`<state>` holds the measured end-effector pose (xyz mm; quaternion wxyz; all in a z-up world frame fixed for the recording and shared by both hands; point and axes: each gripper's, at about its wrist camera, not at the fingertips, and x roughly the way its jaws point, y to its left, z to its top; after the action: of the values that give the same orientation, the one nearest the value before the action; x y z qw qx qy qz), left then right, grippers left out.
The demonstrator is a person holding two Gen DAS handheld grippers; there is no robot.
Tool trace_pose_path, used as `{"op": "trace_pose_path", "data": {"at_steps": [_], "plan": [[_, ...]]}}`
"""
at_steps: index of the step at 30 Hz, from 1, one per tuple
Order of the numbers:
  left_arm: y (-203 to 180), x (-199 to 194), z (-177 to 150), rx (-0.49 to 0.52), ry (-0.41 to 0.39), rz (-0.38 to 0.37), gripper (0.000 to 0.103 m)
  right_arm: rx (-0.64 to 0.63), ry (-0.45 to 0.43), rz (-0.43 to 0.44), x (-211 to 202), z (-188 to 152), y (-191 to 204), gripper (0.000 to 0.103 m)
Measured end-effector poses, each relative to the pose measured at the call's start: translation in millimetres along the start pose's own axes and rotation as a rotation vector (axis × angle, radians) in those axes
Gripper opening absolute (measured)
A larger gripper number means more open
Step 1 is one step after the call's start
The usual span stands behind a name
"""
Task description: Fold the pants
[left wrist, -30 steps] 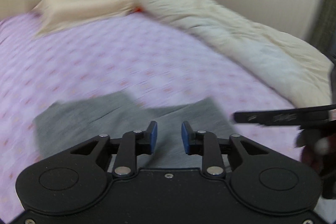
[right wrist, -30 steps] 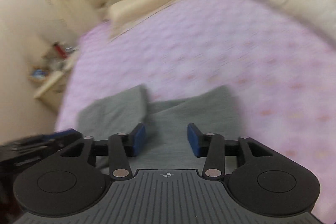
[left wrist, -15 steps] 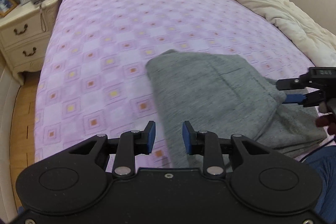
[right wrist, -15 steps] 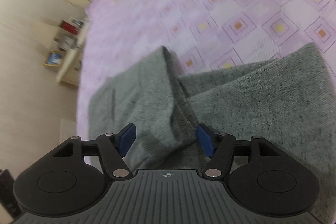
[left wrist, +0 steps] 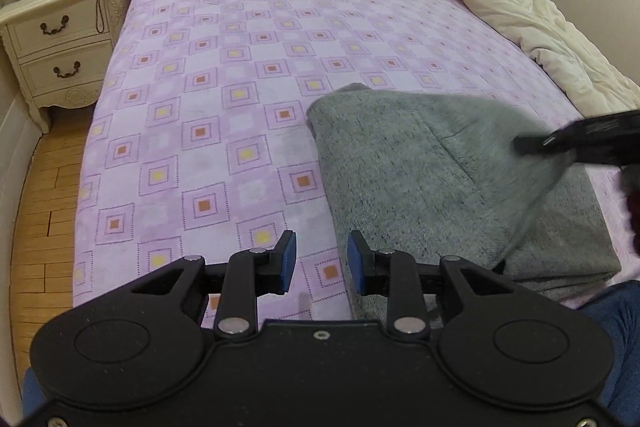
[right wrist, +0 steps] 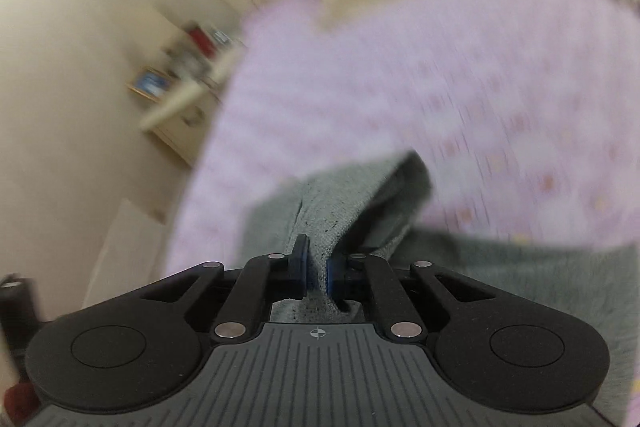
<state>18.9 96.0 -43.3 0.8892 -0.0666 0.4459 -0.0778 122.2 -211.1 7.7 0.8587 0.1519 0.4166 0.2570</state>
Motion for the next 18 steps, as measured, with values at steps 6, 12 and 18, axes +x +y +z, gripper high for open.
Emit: {"op": "trace_pose_path", "data": {"at_steps": [6,12,18], "plan": [[-6.2,-0.9,0.2,0.02,-0.009,-0.015,0.038,-0.004,-0.094,-0.228,-79.0,-25.9,-22.7,0.008],[-27.0,10.3,-1.3,0.085,0.018,-0.041,0.038,0.266,0.075,-0.365,-51.0,-84.0,-115.0,0.008],[-59.7,17.6,15.8,0.155,0.018,-0.084,0.038,0.212,0.071,-0.361,-50.3,-91.4,-115.9,0.009]]}}
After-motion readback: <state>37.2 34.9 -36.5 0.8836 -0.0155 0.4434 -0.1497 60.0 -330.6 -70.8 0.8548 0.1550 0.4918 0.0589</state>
